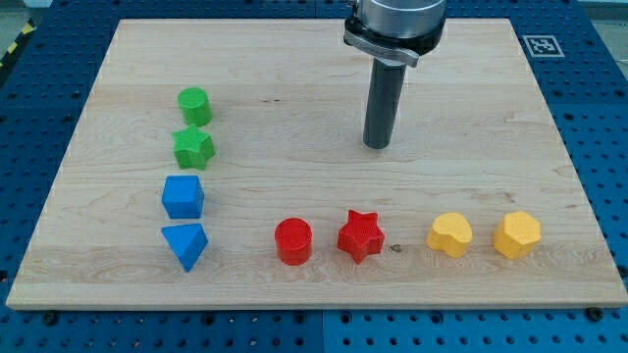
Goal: Place the green star at the bottom of the green circle
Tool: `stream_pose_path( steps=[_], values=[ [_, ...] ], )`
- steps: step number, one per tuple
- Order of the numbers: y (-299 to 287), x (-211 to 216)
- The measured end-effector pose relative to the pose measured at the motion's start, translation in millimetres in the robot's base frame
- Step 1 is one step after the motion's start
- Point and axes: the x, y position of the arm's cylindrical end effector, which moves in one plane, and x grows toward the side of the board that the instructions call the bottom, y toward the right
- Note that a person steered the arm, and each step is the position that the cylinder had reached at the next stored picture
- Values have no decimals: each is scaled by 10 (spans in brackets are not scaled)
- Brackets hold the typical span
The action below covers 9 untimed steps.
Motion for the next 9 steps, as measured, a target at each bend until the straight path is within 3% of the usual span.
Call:
stream_pose_path(
  steps=[2, 5, 9],
  values=[
    [-71, 129],
    [-1211, 279],
    [-2213, 486]
  ],
)
